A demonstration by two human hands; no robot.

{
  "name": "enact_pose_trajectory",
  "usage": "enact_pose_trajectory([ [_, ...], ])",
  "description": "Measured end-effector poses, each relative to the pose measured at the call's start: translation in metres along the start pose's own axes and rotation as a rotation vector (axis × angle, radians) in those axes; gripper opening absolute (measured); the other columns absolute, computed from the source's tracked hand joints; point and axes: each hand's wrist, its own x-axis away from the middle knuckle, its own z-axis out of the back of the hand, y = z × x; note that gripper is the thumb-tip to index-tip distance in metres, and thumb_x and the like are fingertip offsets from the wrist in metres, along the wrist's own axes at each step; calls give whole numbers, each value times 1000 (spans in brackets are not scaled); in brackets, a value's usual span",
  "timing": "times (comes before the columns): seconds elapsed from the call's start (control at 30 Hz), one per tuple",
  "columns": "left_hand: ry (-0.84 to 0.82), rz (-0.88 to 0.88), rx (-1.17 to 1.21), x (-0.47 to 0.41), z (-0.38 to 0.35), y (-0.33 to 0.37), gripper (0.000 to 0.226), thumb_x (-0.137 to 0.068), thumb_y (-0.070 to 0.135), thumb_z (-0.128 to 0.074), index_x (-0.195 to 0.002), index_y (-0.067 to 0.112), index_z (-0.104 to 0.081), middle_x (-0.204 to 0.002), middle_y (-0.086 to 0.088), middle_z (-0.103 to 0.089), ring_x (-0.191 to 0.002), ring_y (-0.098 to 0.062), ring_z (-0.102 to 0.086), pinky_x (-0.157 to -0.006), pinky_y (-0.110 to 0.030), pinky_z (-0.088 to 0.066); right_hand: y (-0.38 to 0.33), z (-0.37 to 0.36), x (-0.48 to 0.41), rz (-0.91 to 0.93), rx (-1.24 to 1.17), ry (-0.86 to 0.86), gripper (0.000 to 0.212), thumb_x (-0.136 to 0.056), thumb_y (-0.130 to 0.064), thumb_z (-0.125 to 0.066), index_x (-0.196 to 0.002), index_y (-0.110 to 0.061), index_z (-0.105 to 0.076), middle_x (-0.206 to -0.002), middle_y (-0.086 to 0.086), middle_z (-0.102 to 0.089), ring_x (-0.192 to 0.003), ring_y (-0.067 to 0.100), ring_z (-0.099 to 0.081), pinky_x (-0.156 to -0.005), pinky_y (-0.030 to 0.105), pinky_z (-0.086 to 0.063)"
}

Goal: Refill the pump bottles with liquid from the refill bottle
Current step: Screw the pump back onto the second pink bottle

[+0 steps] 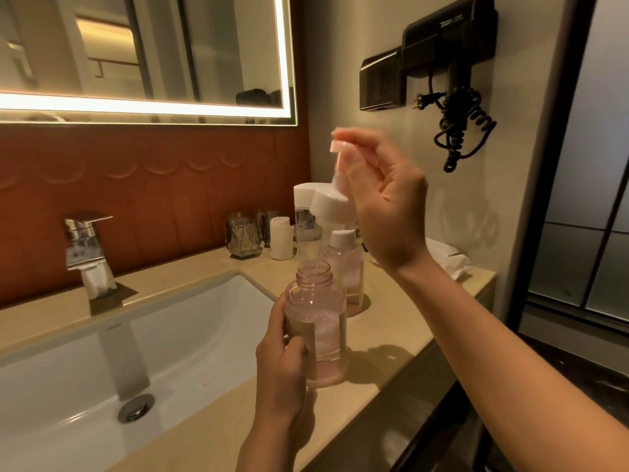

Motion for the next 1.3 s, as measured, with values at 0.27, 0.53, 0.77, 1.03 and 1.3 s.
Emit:
enact_pose_trajectory([
  [0.27,4,-10,19,3,-2,7,54,-72,22,-39,-125,34,-44,-100,27,-62,-94,10,-56,-67,-7,-46,19,-12,23,-165,19,-254,20,-94,-18,-54,-110,-13,-64,-108,-1,-66,-99,12,-62,-81,38,-55],
  [0.53,2,-1,23,4,-3,10,51,-74,26,-39,-124,38,-44,-96,41,-59,-95,13,-55,-67,-6,-46,15,-14,28,-180,23,-293,25,-92,-23,-53,-112,-13,-64,-113,1,-66,-103,11,-61,-88,41,-52],
  [0.77,9,-1,16,3,-3,8,54,-74,27,-40,-128,32,-45,-97,34,-62,-94,11,-56,-68,-6,-46,12,-16,33,-146,0,-281,26,-92,-22,-54,-113,-11,-65,-114,2,-66,-104,13,-61,-87,32,-53],
  [1.03,7,8,34,5,-3,13,49,-75,26,-42,-122,37,-44,-97,28,-61,-90,12,-56,-66,-6,-47,22,-8,41,-179,32,-359,18,-92,-24,-56,-107,-21,-64,-105,-9,-62,-99,4,-58,-84,14,-49],
  [1.3,15,28,64,8,-4,20,39,-79,23,-44,-115,39,-45,-99,23,-58,-85,15,-57,-62,-5,-46,23,-8,59,-216,-46,-271,24,-90,-21,-56,-112,-16,-64,-115,-2,-64,-106,10,-59,-92,30,-51],
])
